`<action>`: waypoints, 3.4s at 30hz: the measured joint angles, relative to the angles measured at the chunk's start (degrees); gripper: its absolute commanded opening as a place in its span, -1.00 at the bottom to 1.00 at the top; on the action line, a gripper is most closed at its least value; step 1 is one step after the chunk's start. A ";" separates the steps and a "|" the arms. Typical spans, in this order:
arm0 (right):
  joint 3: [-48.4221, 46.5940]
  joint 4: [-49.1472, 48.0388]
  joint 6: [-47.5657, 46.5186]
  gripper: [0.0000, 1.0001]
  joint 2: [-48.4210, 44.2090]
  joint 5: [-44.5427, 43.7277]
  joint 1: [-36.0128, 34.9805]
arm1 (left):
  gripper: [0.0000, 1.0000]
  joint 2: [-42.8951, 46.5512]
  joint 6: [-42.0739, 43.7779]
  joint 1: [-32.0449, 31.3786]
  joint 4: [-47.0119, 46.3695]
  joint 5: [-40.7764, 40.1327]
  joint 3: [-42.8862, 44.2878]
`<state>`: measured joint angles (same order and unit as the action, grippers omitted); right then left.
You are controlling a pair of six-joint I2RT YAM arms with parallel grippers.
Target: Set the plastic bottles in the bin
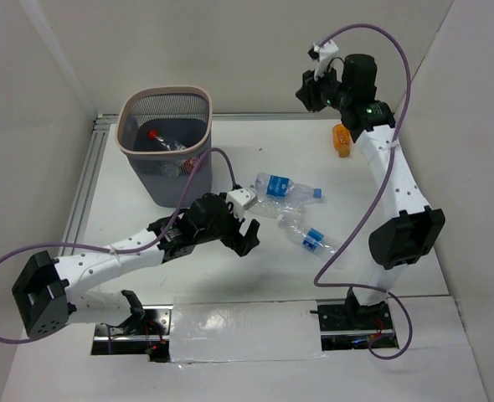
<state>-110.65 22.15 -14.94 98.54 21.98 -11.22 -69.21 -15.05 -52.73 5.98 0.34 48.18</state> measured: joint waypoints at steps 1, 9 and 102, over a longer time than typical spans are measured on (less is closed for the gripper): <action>1.01 1.51 -0.35 -0.33 -0.28 0.20 0.48 | 1.00 -0.83 -0.15 0.24 -0.04 0.04 0.76; 15.04 12.57 -5.97 1.00 -6.03 1.49 7.85 | 1.00 -9.64 -6.12 1.40 2.58 0.44 11.23; 47.32 16.79 -6.23 0.37 -26.73 18.32 27.02 | -0.34 -61.20 -13.68 3.08 13.77 -15.02 57.18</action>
<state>-63.33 38.94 -21.17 71.81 40.29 15.79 -130.41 -28.73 -49.65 19.75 -14.68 105.36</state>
